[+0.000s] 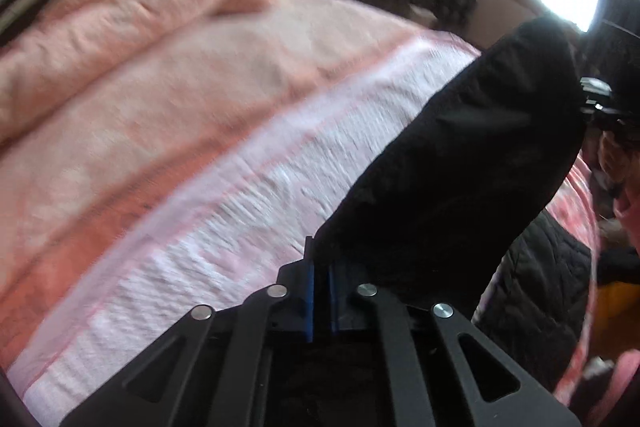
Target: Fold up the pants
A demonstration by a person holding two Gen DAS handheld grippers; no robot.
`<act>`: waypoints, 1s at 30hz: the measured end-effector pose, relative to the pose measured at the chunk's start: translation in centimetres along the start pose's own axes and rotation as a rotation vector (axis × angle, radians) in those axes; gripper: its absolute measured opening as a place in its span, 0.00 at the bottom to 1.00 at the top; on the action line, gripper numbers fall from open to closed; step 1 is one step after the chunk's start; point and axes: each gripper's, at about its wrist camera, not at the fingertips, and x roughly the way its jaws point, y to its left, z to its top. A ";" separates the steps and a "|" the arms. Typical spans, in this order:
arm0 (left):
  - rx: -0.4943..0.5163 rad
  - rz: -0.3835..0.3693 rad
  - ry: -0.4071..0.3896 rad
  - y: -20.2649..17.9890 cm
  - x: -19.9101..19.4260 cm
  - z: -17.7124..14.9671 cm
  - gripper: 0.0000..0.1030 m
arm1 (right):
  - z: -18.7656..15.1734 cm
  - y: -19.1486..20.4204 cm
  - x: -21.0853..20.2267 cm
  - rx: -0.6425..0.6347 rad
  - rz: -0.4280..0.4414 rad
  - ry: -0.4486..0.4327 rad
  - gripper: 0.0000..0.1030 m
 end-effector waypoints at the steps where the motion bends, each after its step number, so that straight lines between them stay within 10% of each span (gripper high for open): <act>1: 0.002 0.101 -0.054 -0.9 -1.7 0.0 0.05 | 0.2 0.0 -0.1 0.011 -0.005 -0.013 0.13; 8: 0.278 0.748 -0.191 -13.7 -5.8 -5.6 0.05 | -1.8 1.9 -0.8 0.014 -0.112 -0.053 0.14; 22: 0.299 0.554 -0.090 -25.1 -7.4 -18.0 0.05 | -12.8 3.0 -2.8 0.185 -0.087 0.039 0.15; 30: 0.137 0.412 -0.026 -26.7 -7.0 -20.9 0.05 | -16.8 5.8 -2.9 0.149 -0.174 0.108 0.20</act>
